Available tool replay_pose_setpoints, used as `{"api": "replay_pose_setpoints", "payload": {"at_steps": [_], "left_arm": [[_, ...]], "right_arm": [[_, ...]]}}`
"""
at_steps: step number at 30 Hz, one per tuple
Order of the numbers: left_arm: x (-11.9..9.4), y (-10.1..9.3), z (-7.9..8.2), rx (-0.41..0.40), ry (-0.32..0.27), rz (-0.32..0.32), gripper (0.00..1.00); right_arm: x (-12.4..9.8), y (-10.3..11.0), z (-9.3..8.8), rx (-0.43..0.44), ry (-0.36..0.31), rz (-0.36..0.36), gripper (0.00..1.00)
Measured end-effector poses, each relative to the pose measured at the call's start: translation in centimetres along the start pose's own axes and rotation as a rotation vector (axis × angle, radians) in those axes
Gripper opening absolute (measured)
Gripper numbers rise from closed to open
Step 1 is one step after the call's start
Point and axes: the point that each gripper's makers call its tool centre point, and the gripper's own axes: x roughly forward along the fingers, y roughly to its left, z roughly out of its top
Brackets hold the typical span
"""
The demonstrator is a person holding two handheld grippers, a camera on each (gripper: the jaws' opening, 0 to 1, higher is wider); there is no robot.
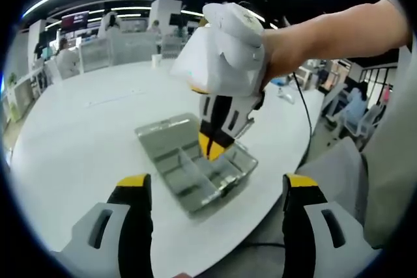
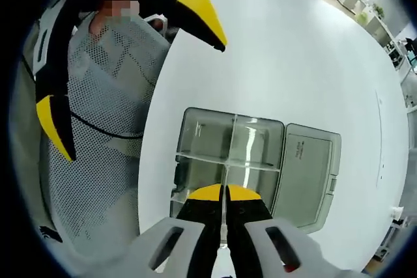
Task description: Insert the divider into the dual guide fixture by aligning both edges with the guide slots and pushing it downward to the bottom, including one-sided entry, uneven engagement, binding, and posture correction.
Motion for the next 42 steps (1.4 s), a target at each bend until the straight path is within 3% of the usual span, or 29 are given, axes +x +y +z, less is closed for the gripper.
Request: {"api": "replay_pose_setpoints", "payload": {"at_steps": [42], "left_arm": [[-0.1, 0.2, -0.1, -0.007, 0.006, 0.004, 0.81]], "right_arm": [[1.4, 0.1, -0.2, -0.027, -0.003, 0.007, 0.00]]}}
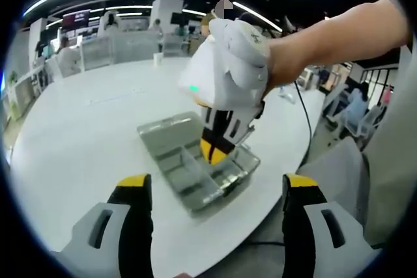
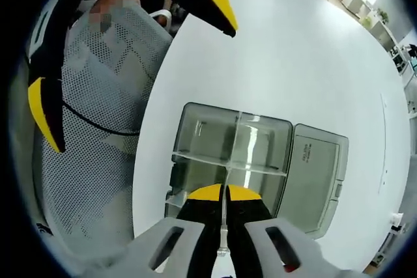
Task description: Insert the divider into the dual guide fixture by aligning both edges with the guide slots and pushing it downward to the bottom, including one-sided entry, uneven engagement, binding, and posture correction.
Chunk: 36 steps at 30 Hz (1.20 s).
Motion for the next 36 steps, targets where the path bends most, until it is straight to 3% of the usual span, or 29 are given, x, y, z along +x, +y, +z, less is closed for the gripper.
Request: {"api": "replay_pose_setpoints", "payload": {"at_steps": [36], "left_arm": [[-0.06, -0.07, 0.03, 0.002, -0.002, 0.000, 0.81]], "right_arm": [[0.31, 0.07, 0.06, 0.066, -0.017, -0.009, 0.00]]}}
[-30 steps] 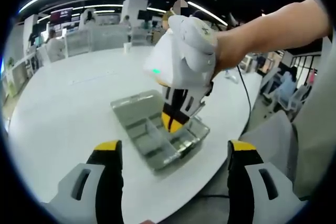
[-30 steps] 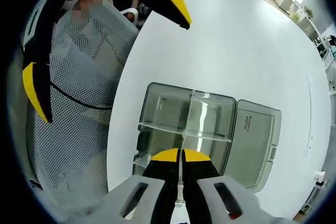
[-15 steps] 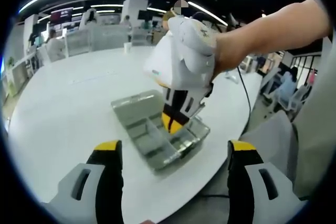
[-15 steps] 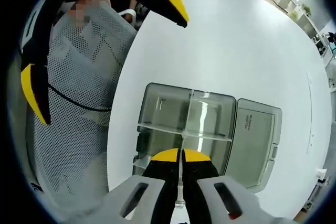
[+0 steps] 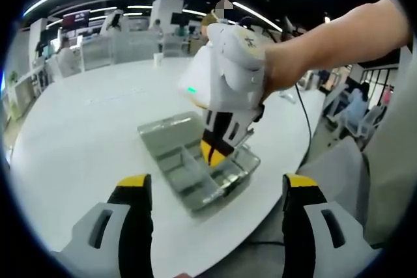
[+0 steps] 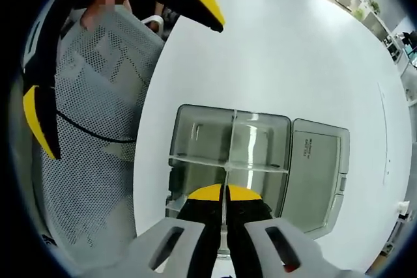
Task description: Insert the divider into the dual guide fixture by aligning both edges with the guide slots and pushing it downward to the bottom, including one-sided entry, uneven engagement, binding, and posture correction.
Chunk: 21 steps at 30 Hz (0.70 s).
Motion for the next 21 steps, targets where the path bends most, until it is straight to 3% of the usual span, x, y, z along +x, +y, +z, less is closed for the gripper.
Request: {"api": "replay_pose_setpoints", "payload": {"at_steps": [21], "left_arm": [[0.08, -0.16, 0.03, 0.016, 0.005, -0.010, 0.81]], "right_arm": [[0.19, -0.04, -0.06, 0.058, -0.015, -0.026, 0.00]]}}
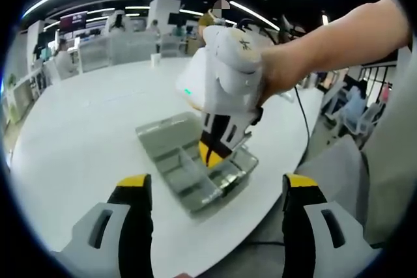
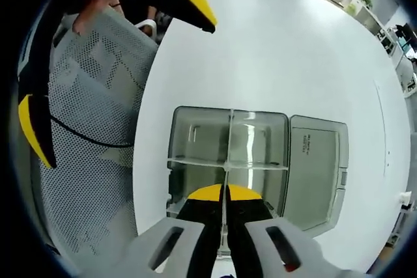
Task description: Insert the divider into the dual guide fixture by aligning both edges with the guide slots and pushing it downward to the bottom, including one-sided entry, uneven engagement, binding, and posture correction.
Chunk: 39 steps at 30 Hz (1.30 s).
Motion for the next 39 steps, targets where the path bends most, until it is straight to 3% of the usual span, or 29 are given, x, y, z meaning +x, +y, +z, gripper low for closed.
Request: {"api": "replay_pose_setpoints", "payload": {"at_steps": [18, 39], "left_arm": [[0.01, 0.02, -0.19, 0.015, 0.018, -0.007, 0.81], [0.08, -0.47, -0.72, 0.021, 0.036, -0.018, 0.81]], "right_arm": [[0.25, 0.16, -0.09, 0.053, -0.037, -0.005, 0.00], [0.41, 0.59, -0.53, 0.163, -0.105, -0.011, 0.15]]}}
